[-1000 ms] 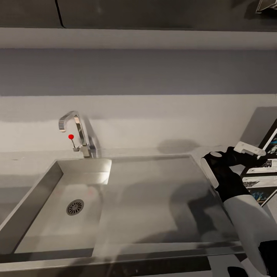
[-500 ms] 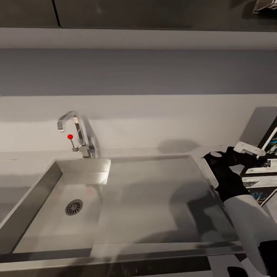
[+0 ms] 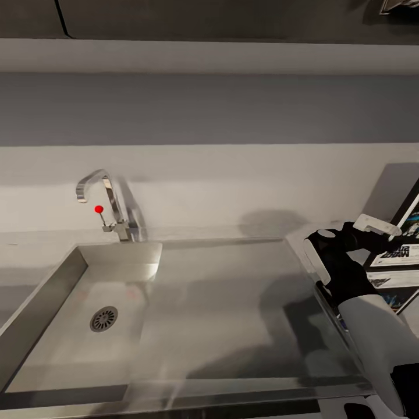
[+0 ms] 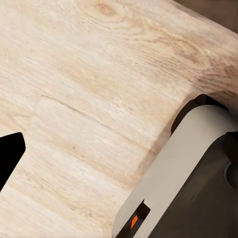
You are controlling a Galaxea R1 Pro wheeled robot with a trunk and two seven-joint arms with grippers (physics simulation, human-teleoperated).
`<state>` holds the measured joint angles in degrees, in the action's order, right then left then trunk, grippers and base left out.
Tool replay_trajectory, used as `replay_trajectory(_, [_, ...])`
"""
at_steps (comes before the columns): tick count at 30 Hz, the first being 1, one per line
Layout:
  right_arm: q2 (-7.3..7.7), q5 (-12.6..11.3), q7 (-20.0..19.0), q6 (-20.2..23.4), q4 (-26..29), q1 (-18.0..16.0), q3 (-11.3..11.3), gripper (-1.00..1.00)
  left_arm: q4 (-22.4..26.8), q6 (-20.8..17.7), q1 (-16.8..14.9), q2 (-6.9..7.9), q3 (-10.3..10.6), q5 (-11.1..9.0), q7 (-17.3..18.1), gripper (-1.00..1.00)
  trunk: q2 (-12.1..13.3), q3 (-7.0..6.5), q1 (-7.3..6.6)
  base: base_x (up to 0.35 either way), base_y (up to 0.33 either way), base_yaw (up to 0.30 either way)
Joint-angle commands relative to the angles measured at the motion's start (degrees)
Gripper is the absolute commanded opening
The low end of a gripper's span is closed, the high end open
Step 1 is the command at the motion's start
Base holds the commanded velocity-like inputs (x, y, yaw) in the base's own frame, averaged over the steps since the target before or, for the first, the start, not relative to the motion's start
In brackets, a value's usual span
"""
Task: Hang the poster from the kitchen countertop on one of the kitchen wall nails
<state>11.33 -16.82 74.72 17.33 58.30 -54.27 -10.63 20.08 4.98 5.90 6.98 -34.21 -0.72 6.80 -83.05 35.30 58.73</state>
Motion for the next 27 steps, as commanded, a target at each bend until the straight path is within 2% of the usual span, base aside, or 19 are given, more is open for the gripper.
replay_trajectory(1, [0.09, -0.41, 0.43, 0.6, 0.06, -0.05, -0.26, 1.0, 0.04, 0.03, -0.01, -0.04, -0.42, -0.07, 0.49, 1.0, -0.03, 0.04, 0.0, 0.01, -0.009, 0.0])
replay_trajectory(27, [0.09, -0.36, 0.43, 0.43, 0.06, -0.05, -0.27, 1.0, 0.04, 0.03, -0.01, -0.03, -0.42, -0.07, 0.49, 1.0, -0.03, 0.04, 0.0, 0.048, -0.044, 0.0])
